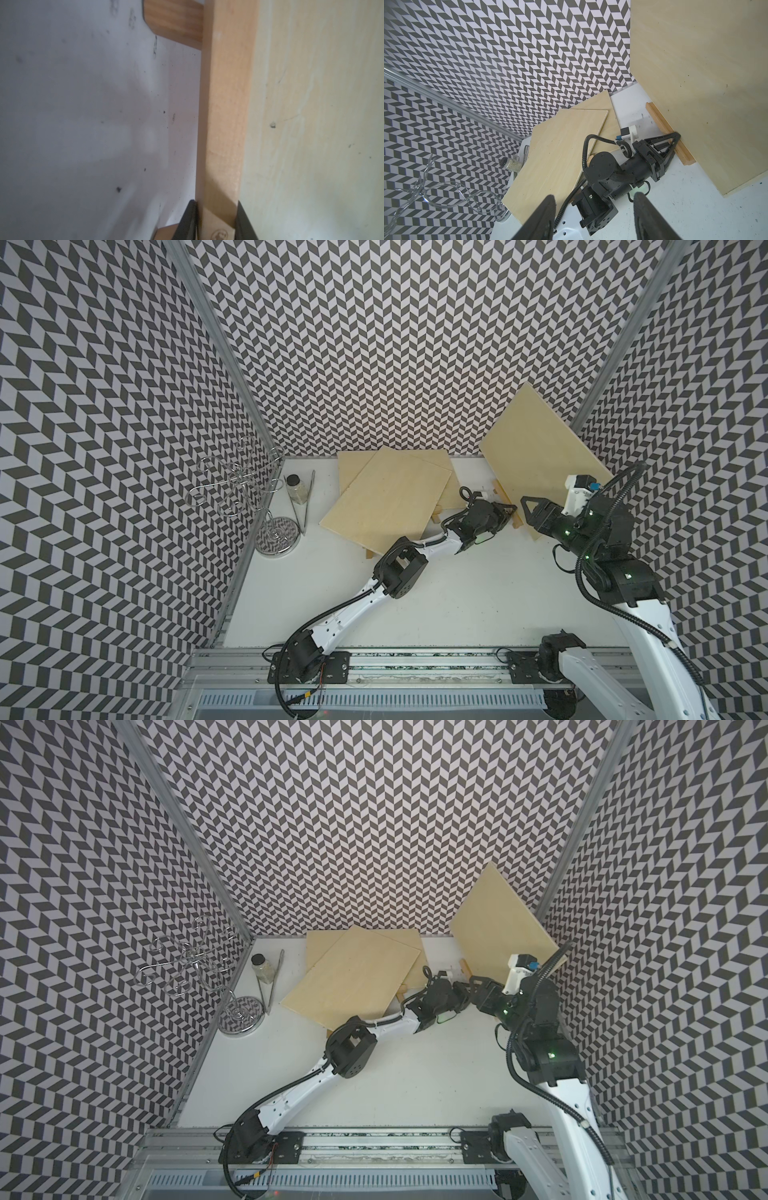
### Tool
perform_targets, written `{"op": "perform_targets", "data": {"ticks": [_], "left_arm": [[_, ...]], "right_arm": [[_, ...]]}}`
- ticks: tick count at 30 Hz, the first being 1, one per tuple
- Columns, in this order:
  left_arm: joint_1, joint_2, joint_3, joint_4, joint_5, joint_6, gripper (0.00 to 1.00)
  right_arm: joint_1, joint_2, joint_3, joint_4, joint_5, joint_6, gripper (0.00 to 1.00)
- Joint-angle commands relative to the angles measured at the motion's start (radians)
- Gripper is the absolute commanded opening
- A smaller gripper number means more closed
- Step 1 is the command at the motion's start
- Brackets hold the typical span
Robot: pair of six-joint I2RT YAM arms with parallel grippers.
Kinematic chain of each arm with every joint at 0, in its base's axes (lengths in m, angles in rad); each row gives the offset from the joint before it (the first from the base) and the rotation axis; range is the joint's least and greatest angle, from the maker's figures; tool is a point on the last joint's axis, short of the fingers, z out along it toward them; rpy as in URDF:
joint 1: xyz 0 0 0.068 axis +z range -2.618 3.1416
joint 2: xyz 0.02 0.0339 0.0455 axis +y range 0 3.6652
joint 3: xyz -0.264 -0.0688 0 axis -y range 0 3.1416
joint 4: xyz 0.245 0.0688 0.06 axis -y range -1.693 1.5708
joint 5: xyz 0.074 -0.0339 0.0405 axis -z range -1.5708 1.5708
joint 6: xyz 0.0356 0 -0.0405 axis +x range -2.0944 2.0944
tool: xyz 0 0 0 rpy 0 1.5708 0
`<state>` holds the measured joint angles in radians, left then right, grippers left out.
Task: Assemble the easel
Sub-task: Move the easel to the center of the board.
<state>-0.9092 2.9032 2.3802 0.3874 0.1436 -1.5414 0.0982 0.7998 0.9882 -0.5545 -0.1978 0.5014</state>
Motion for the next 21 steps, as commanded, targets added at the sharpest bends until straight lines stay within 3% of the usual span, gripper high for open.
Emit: {"op": "perform_targets", "data": {"ticks": [1,8,15,21], "left_arm": [[0.011,-0.07,-0.122,-0.03,-0.044,-0.02,0.16],[0.043,-0.233,-0.346,-0.015,-0.1,0.067,0.07],[0.067,-0.341,-0.56,0.028,-0.184,0.048,0.0],[0.07,-0.357,-0.59,0.032,-0.216,0.06,0.0]], "right_arm": [[0.009,0.002,0.014,0.025,0.006,-0.021,0.6],[0.009,-0.003,-0.048,0.046,-0.093,-0.038,0.6],[0.014,-0.039,-0.098,0.059,-0.206,-0.086,0.6],[0.038,-0.086,-0.162,0.004,-0.25,-0.039,0.6]]}}
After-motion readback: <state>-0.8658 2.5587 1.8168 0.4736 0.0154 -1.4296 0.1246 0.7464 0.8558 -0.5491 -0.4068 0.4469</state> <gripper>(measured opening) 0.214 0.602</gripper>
